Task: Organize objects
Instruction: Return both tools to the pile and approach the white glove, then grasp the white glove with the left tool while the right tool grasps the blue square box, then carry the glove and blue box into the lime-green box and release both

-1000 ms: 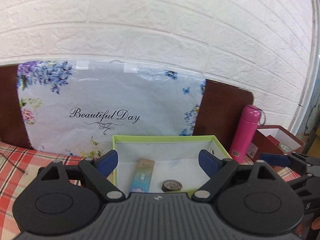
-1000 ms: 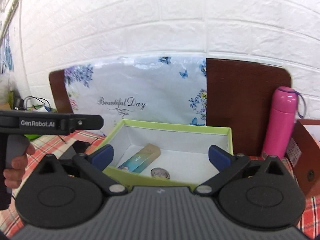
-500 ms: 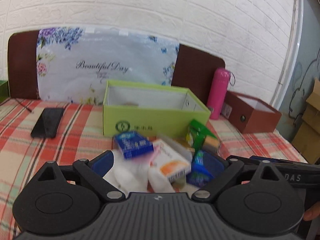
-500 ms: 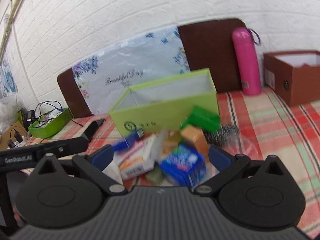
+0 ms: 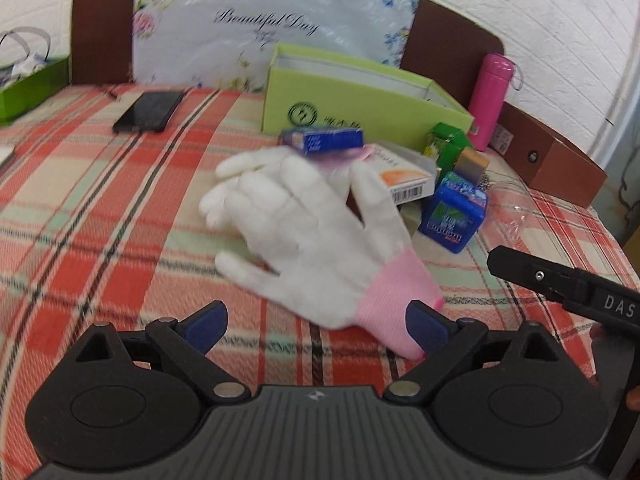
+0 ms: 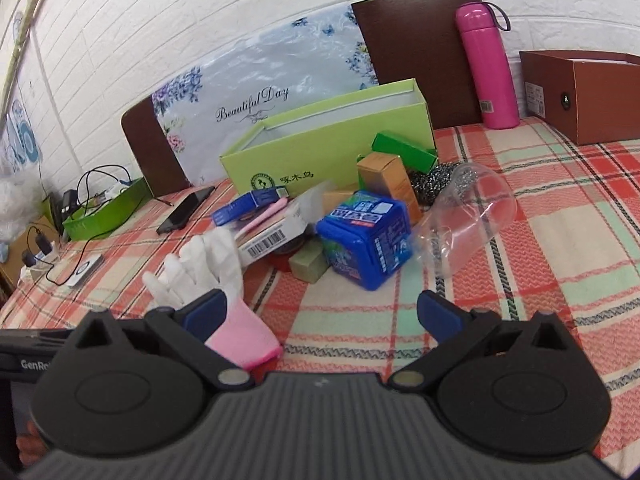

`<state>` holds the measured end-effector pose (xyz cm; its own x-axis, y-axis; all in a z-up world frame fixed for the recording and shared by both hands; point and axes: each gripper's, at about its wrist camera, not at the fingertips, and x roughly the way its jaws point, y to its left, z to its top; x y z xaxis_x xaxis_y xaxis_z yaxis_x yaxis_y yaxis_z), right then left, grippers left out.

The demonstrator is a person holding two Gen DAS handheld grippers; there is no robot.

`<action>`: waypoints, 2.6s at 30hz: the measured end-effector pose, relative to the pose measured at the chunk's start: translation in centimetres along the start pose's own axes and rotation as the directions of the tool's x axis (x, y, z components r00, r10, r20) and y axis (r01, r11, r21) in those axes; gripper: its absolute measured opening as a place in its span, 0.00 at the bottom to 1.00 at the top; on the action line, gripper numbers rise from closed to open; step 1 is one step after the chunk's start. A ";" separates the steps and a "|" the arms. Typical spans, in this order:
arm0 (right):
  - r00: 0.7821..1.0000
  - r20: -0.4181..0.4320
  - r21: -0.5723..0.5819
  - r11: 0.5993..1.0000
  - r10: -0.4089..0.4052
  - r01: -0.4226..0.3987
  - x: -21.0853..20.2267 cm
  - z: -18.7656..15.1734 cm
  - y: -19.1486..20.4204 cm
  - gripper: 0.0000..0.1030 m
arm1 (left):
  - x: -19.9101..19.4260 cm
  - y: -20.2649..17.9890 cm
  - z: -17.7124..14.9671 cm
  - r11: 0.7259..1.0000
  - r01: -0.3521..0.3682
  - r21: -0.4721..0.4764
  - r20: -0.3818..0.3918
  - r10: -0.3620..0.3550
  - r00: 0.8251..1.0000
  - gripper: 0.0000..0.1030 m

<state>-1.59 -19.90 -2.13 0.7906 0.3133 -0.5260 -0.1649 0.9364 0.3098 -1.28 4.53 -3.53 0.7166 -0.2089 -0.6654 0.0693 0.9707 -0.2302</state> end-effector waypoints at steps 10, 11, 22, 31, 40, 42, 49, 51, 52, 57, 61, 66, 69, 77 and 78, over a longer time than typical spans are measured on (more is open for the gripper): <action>0.997 -0.009 0.017 0.997 -0.077 0.077 -0.5 -0.5 -1.1 1.00 | 3.2 -2.7 0.5 0.996 -0.033 -0.082 -0.017 0.032 0.999 0.96; 0.997 -0.011 0.015 0.997 -0.080 0.080 -0.5 -0.6 -1.1 1.00 | 3.6 -2.9 0.8 0.995 -0.044 -0.094 -0.012 0.043 0.999 0.96; 0.995 0.014 -0.050 0.994 -0.097 0.098 0.8 1.1 -0.6 1.00 | 5.5 -3.1 2.2 0.994 -0.101 -0.048 0.047 0.103 0.994 0.77; 0.996 0.055 -0.311 0.947 -0.071 0.085 5.3 3.8 1.1 0.96 | 4.2 -0.3 2.4 1.000 -0.015 0.022 0.005 0.015 1.000 0.30; 0.996 -0.023 -0.455 0.888 -0.091 0.070 8.5 4.1 -0.2 0.69 | 1.6 1.6 1.4 0.985 0.140 0.101 -0.097 -0.131 0.987 0.23; 0.994 -0.020 -0.416 0.905 -0.107 0.089 7.8 3.9 -0.2 0.69 | 1.2 1.9 1.2 0.983 0.155 0.099 -0.109 -0.144 0.984 0.23; 0.990 -0.079 -0.320 0.944 -0.115 0.084 3.5 1.4 1.5 0.68 | 0.9 1.1 0.5 0.967 0.228 0.111 -0.140 -0.212 0.967 0.23; 0.990 -0.085 -0.277 0.957 -0.111 0.084 1.8 0.6 1.9 0.64 | 1.0 0.3 0.4 0.960 0.254 0.119 -0.145 -0.237 0.961 0.23; 0.992 -0.092 -0.249 0.966 -0.089 0.064 1.0 0.3 2.0 0.62 | 1.0 -0.1 0.3 0.957 0.260 0.126 -0.146 -0.242 0.959 0.23; 0.993 -0.104 -0.261 0.965 -0.054 0.025 -0.9 -0.8 2.7 0.63 | 1.6 -1.3 0.2 0.962 0.234 0.143 -0.140 -0.214 0.967 0.24; 0.991 -0.102 -0.285 0.957 -0.090 0.058 -0.5 -0.7 3.1 0.70 | 1.3 -1.0 0.1 0.964 0.235 0.121 -0.135 -0.219 0.966 0.25; 0.990 -0.099 -0.279 0.958 -0.099 0.068 0.6 -0.9 3.3 0.70 | 1.8 -1.2 0.1 0.968 0.231 0.100 -0.139 -0.216 0.966 0.40; 0.990 -0.100 -0.255 0.964 -0.100 0.072 1.1 -0.9 3.1 0.70 | 2.0 -1.5 0.0 0.964 0.236 0.125 -0.147 -0.217 0.965 0.39; 0.988 -0.117 -0.249 0.966 -0.099 0.068 2.1 -0.8 2.8 0.55 | 2.3 -1.4 0.3 0.960 0.246 0.132 -0.148 -0.227 0.963 0.19; 0.988 -0.116 -0.252 0.965 -0.099 0.067 2.0 -0.8 2.9 0.55 | 2.2 -1.4 0.4 0.959 0.252 0.131 -0.146 -0.233 0.962 0.18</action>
<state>-0.90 -16.43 -2.90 0.7294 0.2353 -0.6424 -0.2546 0.9649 0.0644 0.46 2.80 -4.39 0.5718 -0.4444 -0.6896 0.3382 0.8935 -0.2954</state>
